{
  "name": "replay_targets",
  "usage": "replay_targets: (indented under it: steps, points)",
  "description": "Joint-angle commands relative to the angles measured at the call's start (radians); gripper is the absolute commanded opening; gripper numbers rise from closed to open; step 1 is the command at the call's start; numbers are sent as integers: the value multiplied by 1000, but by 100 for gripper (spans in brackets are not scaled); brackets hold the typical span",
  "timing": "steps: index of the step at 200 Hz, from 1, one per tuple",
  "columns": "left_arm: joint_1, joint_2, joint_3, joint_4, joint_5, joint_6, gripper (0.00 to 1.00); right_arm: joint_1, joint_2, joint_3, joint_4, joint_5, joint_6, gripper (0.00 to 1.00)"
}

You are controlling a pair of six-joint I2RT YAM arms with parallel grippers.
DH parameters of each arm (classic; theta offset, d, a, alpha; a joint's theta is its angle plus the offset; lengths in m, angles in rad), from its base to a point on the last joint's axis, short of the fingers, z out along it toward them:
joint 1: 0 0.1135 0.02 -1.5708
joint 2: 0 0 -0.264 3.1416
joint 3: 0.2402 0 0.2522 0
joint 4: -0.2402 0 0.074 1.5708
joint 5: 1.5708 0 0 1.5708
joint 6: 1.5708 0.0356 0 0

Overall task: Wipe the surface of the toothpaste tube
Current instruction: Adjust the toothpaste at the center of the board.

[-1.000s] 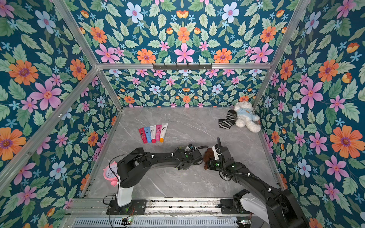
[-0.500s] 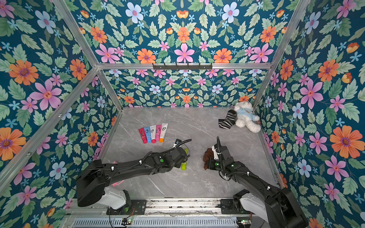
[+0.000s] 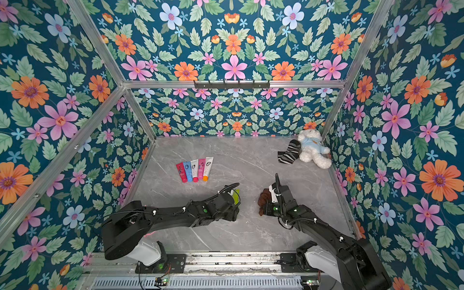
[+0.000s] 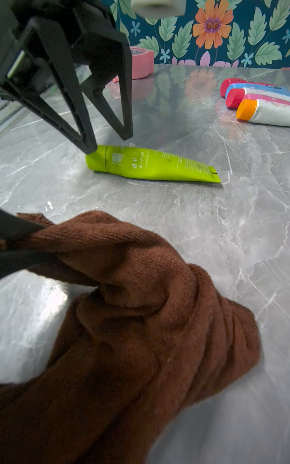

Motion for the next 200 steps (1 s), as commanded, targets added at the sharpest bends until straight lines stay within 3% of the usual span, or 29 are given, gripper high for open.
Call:
replay_targets:
  steps: [1, 55, 113, 159, 200]
  points:
    - [-5, 20, 5, 2, 5, -14, 76, 1, 2, 5, -6, 8, 0, 0]
    - [-57, 61, -11, -34, -29, -8, 62, 1, 11, 13, -7, 9, -1, 0]
    - [-78, 25, -60, -29, -88, 86, 28, 1, -26, 30, -18, -35, -18, 0]
    - [-80, -14, -98, 13, -75, 216, 22, 19, -46, 100, -38, -83, -67, 0]
    - [-83, -34, -124, 71, -57, 293, 20, 132, 166, 237, 1, -36, -125, 0]
